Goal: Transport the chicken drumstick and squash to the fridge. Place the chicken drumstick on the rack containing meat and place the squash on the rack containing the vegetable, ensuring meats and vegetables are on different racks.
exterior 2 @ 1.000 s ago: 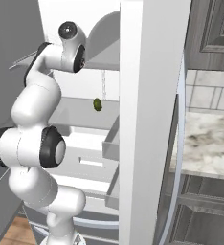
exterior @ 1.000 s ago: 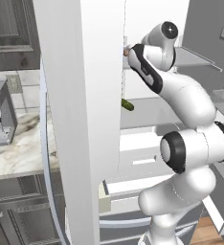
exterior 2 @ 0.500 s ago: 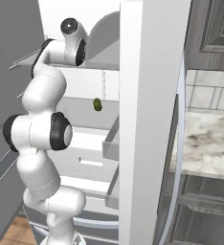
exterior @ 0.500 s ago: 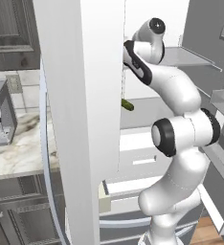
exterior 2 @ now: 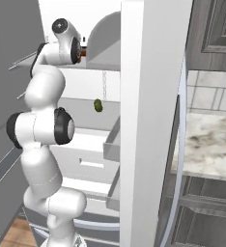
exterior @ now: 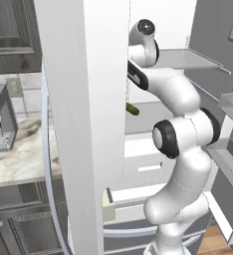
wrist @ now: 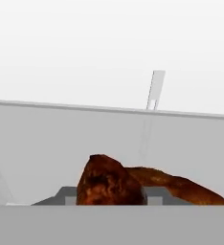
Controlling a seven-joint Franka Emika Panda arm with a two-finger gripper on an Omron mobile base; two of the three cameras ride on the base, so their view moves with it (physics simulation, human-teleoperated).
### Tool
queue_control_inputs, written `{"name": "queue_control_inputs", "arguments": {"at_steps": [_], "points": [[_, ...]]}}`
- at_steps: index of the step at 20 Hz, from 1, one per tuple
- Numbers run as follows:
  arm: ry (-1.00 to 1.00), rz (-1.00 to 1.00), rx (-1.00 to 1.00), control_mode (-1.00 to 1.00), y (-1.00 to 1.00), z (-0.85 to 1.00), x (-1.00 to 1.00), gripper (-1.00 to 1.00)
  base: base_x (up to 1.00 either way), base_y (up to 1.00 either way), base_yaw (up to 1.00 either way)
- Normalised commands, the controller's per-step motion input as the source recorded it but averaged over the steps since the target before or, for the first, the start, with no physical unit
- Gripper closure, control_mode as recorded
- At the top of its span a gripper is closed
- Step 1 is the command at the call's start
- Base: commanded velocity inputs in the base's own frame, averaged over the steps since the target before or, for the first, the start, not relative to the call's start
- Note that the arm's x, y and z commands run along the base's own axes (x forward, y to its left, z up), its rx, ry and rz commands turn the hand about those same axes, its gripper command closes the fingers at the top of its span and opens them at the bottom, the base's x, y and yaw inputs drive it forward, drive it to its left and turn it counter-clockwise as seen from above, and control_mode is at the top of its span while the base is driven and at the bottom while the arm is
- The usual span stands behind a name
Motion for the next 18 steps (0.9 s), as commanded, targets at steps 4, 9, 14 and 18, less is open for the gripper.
{"name": "queue_control_inputs", "arguments": {"at_steps": [4, 9, 14, 18], "points": [[0.0, 0.0, 0.01, -1.0, 0.02, -0.1, 0.28, -1.0, 0.0, 0.0, 0.0], [0.0, 0.0, 0.06, -1.0, 0.0, 0.0, -0.02, -1.0, 0.0, 0.0, 0.0], [0.0, 0.0, 0.01, -1.0, 0.0, 0.0, -0.32, -1.0, 0.0, 0.0, 0.0], [-0.06, -0.02, 0.01, -1.0, 0.0, 0.01, -0.55, -1.0, 0.0, 0.0, 0.0]]}}
